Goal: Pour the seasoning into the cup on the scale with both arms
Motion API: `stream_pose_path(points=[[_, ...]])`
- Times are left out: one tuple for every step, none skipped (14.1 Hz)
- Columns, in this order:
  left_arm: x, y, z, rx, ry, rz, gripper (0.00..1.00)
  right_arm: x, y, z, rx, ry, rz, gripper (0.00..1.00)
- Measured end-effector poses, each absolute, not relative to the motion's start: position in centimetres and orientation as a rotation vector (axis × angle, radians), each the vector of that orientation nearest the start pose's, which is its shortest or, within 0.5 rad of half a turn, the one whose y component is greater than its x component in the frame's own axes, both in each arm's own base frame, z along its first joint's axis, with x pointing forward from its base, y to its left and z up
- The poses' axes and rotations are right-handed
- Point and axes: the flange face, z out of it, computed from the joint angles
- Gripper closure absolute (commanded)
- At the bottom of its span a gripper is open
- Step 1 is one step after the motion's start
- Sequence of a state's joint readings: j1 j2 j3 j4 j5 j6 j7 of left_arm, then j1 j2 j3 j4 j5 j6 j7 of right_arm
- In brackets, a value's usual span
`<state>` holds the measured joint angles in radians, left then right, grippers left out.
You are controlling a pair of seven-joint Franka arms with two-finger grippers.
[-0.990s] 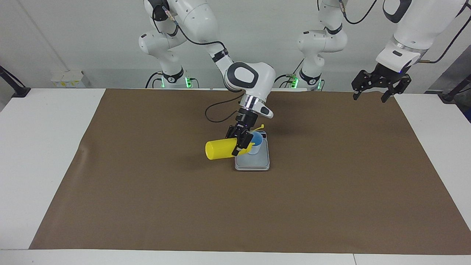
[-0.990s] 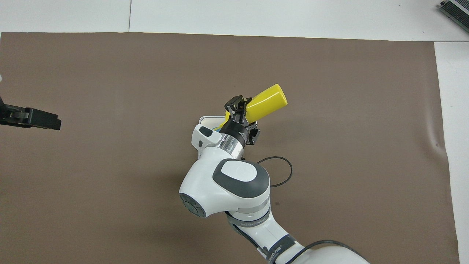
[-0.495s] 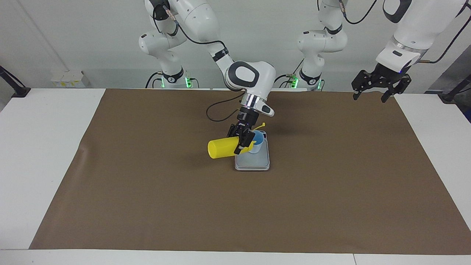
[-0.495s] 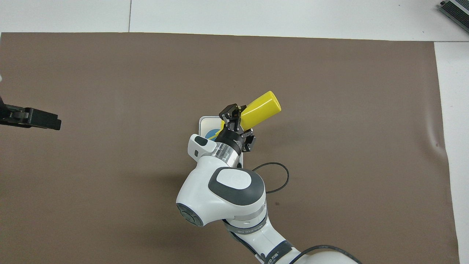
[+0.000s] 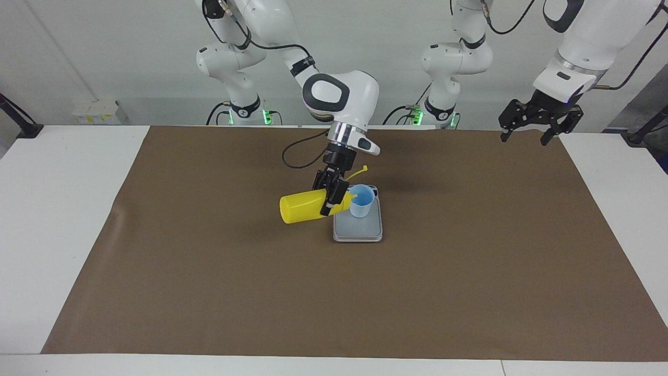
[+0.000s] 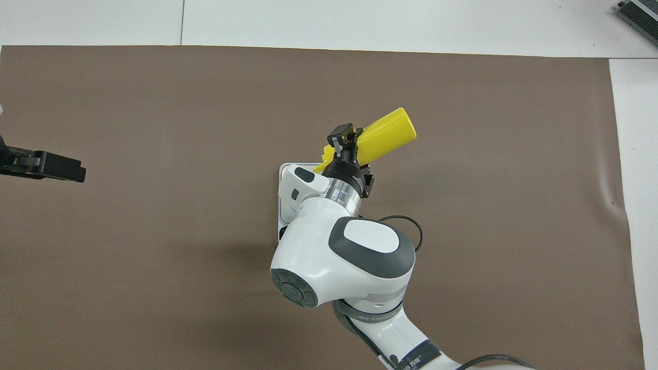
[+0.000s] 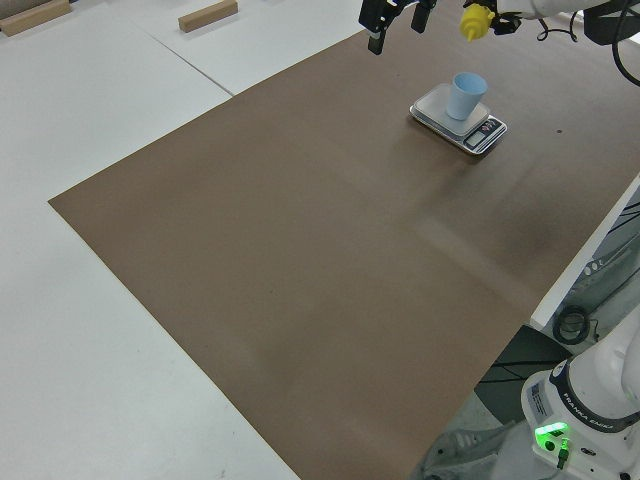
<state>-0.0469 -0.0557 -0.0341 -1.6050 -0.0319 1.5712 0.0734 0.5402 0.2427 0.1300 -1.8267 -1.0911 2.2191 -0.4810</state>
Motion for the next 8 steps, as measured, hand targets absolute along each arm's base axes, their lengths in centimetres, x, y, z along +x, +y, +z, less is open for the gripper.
stream_pose_path(points=[[53.5,-4.7,63.9,-3.162,0.245,-0.034,0.00,52.5,37.0,44.2,1.482,1.754,0.286,1.00],[53.5,-4.7,63.9,-3.162,0.245,-0.034,0.00,52.4,36.5,45.2,1.535,1.744,0.302,1.00],[53.5,-4.7,63.9,-3.162,0.245,-0.034,0.00,52.3,36.0,46.2,1.594,1.733,0.317,1.00],[53.5,-4.7,63.9,-3.162,0.245,-0.034,0.00,52.4,35.3,47.2,1.655,1.719,0.330,1.00],[53.5,-4.7,63.9,-3.162,0.245,-0.034,0.00,52.5,34.3,48.1,1.727,1.701,0.342,1.00],[53.5,-4.7,63.9,-3.162,0.245,-0.034,0.00,52.8,33.2,48.8,1.811,1.680,0.352,1.00],[53.5,-4.7,63.9,-3.162,0.245,-0.034,0.00,53.3,31.8,49.6,1.915,1.651,0.363,1.00],[53.5,-4.7,63.9,-3.162,0.245,-0.034,0.00,53.8,30.3,50.2,2.025,1.620,0.372,1.00]])
